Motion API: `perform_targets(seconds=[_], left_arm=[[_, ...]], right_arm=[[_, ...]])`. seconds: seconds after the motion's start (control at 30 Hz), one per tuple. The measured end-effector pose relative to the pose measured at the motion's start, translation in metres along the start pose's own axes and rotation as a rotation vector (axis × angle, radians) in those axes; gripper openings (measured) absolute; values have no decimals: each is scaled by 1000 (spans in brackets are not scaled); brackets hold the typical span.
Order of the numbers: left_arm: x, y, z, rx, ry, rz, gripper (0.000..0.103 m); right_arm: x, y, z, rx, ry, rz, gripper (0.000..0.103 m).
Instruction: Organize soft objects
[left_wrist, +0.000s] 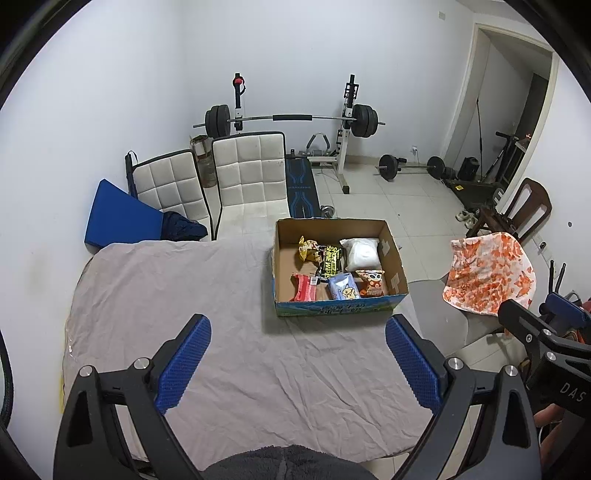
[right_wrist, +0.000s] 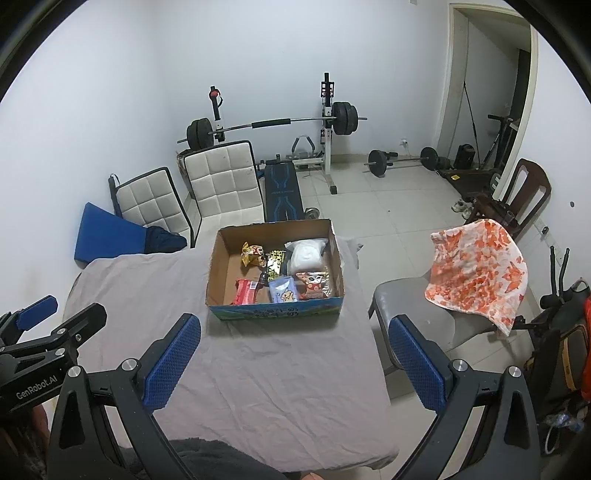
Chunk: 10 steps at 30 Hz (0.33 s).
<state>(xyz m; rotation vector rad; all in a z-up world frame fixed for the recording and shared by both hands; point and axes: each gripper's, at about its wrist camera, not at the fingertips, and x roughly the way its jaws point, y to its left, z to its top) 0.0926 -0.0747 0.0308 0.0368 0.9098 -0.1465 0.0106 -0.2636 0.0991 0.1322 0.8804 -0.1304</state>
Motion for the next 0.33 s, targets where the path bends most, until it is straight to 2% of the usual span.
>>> perform_targets(seconds=[0.33], left_arm=[[-6, 0, 0, 1, -18, 5, 97]], right_arm=[[-1, 2, -1, 1, -5, 5, 103]])
